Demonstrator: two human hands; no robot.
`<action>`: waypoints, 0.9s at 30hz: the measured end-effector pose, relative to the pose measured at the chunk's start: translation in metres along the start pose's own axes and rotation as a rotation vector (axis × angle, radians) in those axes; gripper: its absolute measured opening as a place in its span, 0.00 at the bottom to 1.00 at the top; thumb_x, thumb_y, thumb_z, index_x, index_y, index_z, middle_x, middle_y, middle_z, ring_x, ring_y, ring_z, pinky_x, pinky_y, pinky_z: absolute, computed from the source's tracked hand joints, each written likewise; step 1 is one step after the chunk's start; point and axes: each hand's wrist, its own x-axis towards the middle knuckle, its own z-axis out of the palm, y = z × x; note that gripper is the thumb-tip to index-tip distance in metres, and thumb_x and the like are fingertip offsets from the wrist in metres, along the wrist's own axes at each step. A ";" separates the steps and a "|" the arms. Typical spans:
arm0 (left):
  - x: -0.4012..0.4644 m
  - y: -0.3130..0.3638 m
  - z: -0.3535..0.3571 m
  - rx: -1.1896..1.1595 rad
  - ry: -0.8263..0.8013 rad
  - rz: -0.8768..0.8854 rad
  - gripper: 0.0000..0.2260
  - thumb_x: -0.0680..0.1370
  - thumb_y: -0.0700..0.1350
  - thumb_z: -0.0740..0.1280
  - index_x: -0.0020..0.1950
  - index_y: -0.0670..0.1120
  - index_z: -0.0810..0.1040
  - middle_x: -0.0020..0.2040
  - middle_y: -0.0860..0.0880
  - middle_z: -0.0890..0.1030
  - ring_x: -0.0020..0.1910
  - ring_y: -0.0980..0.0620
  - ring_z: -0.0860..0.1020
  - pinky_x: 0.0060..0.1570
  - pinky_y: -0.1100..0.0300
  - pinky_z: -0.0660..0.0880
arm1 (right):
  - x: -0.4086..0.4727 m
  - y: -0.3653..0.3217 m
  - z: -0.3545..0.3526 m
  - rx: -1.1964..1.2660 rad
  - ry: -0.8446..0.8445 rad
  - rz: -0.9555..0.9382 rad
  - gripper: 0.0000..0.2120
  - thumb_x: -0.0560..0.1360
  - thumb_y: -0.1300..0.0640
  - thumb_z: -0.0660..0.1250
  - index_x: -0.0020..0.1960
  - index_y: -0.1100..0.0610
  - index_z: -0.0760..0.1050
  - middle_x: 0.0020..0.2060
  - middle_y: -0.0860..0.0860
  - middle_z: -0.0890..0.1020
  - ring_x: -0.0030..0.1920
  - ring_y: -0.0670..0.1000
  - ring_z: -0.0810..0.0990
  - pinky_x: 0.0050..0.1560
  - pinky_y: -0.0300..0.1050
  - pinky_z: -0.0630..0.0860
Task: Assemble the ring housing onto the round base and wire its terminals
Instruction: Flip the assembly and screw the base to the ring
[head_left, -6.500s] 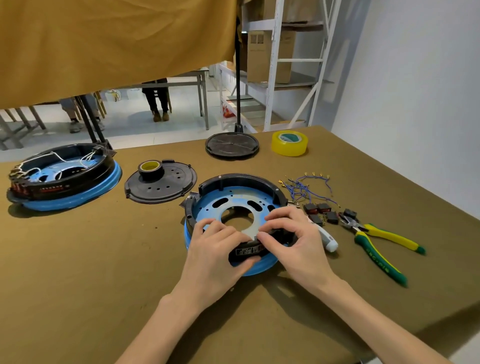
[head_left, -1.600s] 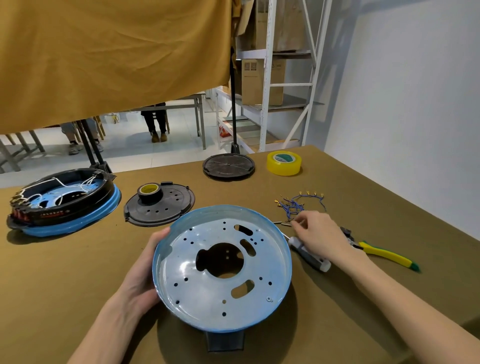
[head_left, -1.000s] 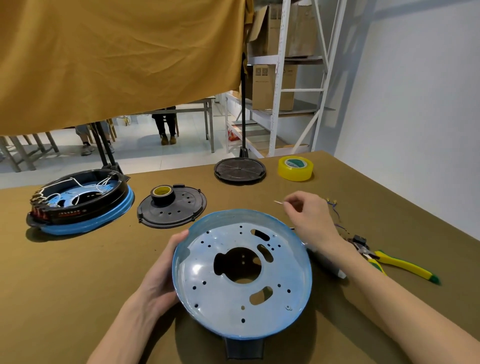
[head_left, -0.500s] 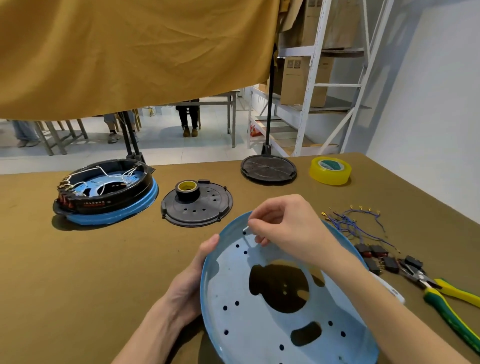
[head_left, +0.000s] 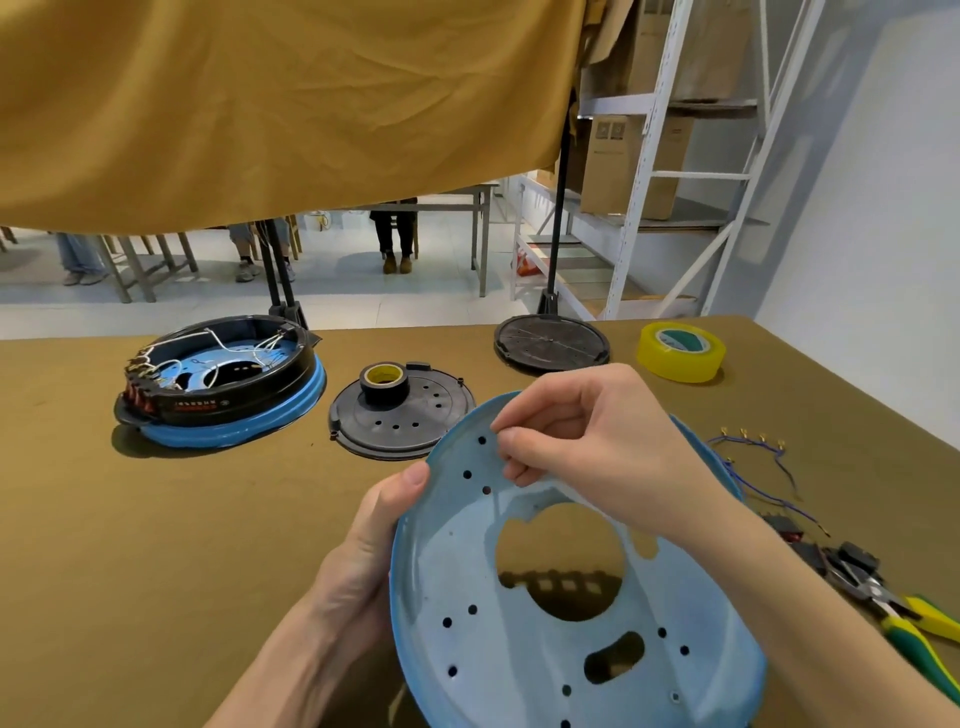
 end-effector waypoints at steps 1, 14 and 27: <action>-0.002 0.002 0.000 0.004 0.019 -0.003 0.45 0.50 0.64 0.86 0.62 0.43 0.84 0.56 0.38 0.84 0.50 0.43 0.82 0.52 0.46 0.79 | 0.000 -0.002 0.000 0.022 -0.005 -0.008 0.05 0.76 0.68 0.73 0.46 0.60 0.85 0.35 0.53 0.87 0.36 0.53 0.87 0.38 0.43 0.84; -0.013 0.024 0.011 0.282 -0.077 0.117 0.23 0.61 0.67 0.81 0.49 0.56 0.89 0.46 0.52 0.88 0.44 0.57 0.86 0.42 0.64 0.81 | 0.007 -0.011 -0.006 0.100 -0.060 0.048 0.03 0.75 0.70 0.73 0.45 0.64 0.83 0.36 0.58 0.87 0.35 0.55 0.86 0.37 0.44 0.82; -0.015 0.033 -0.001 0.391 -0.119 0.129 0.44 0.64 0.63 0.82 0.73 0.43 0.75 0.68 0.39 0.80 0.63 0.42 0.81 0.57 0.53 0.80 | -0.004 -0.023 -0.007 0.107 -0.146 0.055 0.05 0.75 0.70 0.73 0.44 0.62 0.84 0.36 0.59 0.86 0.35 0.57 0.86 0.38 0.46 0.83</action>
